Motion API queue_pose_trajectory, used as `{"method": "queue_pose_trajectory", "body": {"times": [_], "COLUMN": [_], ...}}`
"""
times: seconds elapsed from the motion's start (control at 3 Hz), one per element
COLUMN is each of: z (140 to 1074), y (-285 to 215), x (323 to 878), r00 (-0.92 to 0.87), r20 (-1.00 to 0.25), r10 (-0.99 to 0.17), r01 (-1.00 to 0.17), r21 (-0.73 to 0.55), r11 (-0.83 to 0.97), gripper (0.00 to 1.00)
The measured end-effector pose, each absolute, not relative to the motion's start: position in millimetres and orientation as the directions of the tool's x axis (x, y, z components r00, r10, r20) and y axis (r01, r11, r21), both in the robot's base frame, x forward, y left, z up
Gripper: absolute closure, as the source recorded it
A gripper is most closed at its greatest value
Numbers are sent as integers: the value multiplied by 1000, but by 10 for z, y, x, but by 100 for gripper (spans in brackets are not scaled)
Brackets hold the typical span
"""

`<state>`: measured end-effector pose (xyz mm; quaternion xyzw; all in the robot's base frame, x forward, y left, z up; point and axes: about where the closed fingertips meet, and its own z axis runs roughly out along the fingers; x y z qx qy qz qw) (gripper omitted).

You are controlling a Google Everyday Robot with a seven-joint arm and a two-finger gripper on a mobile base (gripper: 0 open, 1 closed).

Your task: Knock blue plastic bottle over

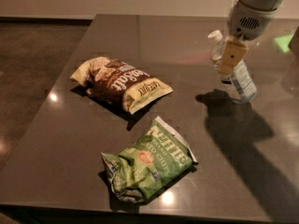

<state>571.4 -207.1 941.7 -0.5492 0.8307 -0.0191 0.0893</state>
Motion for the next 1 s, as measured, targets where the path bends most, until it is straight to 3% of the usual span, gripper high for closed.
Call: {"method": "queue_pose_trajectory", "body": {"times": [0.33, 0.67, 1.0], "z": [9292, 9197, 9100], "y": [-1979, -1862, -1723], "x": [5658, 5631, 5569], "r00": [-328, -277, -233], "r20": [-82, -64, -71], "r10": [-941, -959, -970], "r01": [-937, -956, -970], "r21": [-102, -83, -57], "r11": [335, 282, 237], "gripper": [84, 61, 29]}}
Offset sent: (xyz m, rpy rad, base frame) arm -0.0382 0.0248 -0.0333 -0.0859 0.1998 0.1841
